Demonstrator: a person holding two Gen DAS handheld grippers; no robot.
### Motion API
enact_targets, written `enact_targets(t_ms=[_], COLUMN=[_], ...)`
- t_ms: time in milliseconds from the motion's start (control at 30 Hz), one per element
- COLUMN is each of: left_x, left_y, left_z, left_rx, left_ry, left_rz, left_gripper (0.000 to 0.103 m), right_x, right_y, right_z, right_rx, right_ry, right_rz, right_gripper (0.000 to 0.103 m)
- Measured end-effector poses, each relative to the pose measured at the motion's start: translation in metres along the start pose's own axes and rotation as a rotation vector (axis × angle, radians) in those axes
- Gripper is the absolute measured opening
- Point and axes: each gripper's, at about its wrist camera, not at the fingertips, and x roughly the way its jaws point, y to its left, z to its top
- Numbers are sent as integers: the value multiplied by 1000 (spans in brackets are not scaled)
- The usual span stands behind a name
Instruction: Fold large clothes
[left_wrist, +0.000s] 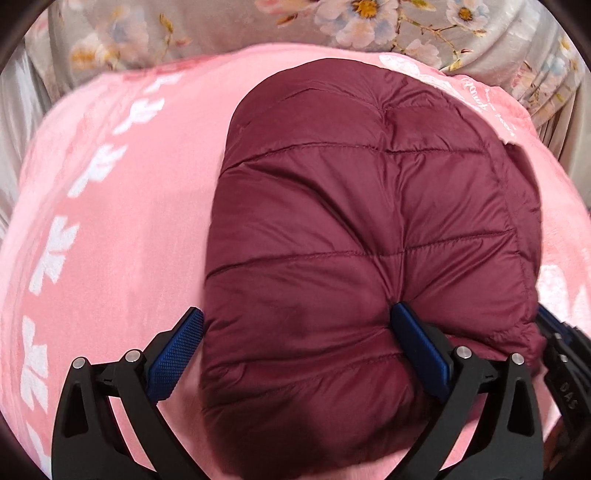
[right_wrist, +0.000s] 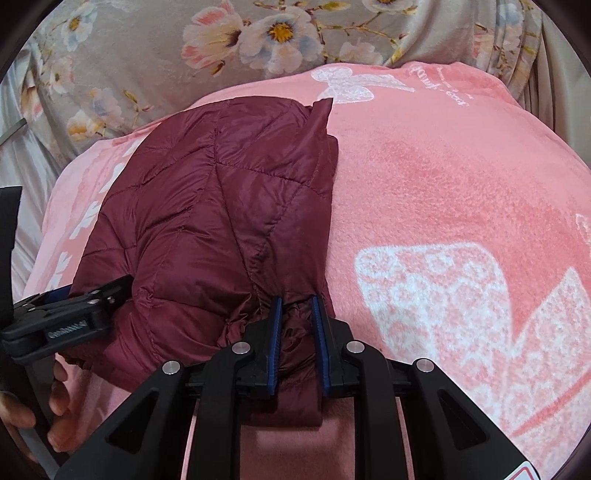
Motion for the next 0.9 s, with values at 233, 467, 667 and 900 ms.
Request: enact_targets(t_ms=[233, 467, 667, 900], left_x=[-13, 22, 36, 41], left_y=[42, 50, 39, 35], left_z=[34, 52, 46, 44], left_rx=[-139, -238, -243, -192], left_ry=[-2, 114, 120, 64], left_rz=[-102, -223, -245, -233], left_gripper=[98, 98, 98, 98], right_x=[-16, 29, 52, 52], right_y=[-15, -10, -25, -17], right_z=[39, 56, 47, 36], right_rx=[102, 140, 225, 176], right_ry=[-27, 66, 79, -26], right_rz=[105, 134, 207, 204], right_gripper=[61, 68, 80, 83])
